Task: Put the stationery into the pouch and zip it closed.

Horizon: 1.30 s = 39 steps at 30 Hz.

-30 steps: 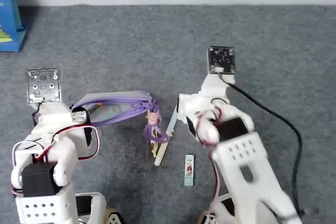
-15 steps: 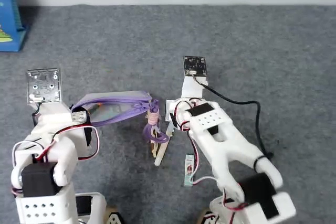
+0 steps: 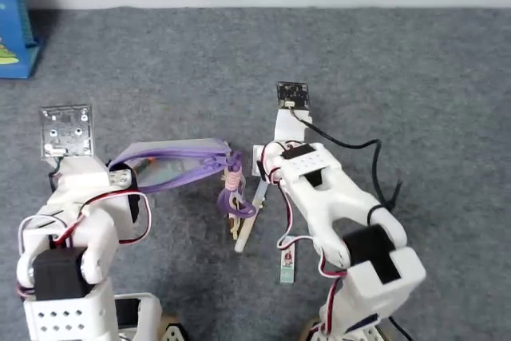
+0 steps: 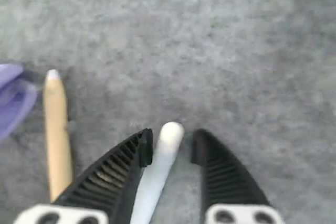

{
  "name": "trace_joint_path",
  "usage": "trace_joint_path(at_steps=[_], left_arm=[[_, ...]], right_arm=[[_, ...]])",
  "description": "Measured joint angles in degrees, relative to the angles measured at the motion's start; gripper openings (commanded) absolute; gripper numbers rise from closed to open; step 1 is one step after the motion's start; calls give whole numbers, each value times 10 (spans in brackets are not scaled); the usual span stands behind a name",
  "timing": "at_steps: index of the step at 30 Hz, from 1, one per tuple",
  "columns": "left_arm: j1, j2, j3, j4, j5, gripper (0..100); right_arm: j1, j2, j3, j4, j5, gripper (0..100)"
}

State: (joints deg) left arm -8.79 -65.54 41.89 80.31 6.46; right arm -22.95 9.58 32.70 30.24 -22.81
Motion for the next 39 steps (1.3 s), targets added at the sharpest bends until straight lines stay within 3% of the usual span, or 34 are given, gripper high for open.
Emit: trace_joint_path(at_steps=[4, 10, 23, 32, 39], left_arm=[[0, 0, 0, 0, 0, 11], [0, 0, 0, 0, 0, 11], [-1, 0, 0, 0, 0, 11], [-1, 0, 0, 0, 0, 11], [-1, 0, 0, 0, 0, 11]], right_arm=[[-2, 1, -14, 33, 0, 6], [6, -49, -54, 167, 0, 8], [11, -429, -56, 353, 55, 8], [-84, -649, -56, 367, 100, 8], [-171, -750, -56, 309, 106, 8]])
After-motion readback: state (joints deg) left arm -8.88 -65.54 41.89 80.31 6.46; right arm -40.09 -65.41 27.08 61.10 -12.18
